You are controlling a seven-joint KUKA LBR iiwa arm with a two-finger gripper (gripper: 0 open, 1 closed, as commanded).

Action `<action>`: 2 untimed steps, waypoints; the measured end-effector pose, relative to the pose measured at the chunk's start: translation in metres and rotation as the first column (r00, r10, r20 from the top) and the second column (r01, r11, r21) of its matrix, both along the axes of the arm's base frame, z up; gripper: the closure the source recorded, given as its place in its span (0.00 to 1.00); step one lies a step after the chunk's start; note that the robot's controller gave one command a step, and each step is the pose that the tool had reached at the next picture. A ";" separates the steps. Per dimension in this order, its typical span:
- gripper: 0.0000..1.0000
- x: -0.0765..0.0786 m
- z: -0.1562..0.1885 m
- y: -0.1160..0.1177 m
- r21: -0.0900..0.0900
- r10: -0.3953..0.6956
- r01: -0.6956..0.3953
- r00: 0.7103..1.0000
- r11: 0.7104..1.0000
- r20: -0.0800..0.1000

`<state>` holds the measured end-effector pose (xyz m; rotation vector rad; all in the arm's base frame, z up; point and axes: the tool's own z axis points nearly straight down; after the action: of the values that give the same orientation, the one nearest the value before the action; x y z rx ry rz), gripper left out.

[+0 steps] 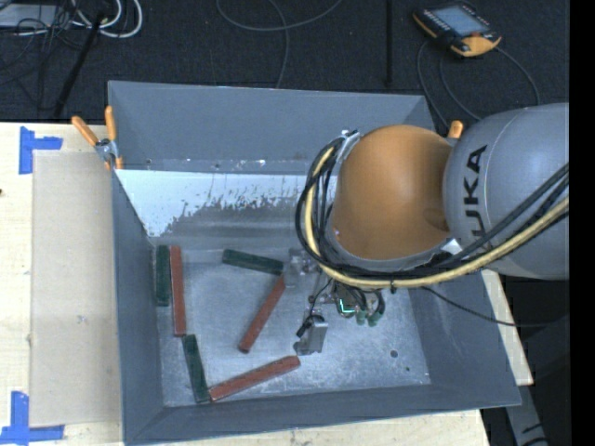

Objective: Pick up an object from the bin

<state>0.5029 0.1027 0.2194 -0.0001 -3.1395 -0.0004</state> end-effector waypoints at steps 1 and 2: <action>0.00 0.005 -0.014 0.011 -0.001 0.046 -0.046 0.999 0.999 0.007; 0.00 0.035 -0.071 0.030 0.000 0.301 -0.301 0.954 0.954 0.007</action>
Offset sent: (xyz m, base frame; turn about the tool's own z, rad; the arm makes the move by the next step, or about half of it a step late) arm 0.0557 0.0346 -0.1076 -0.3865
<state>0.5380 0.1327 0.1487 0.4793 -3.1101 -0.0014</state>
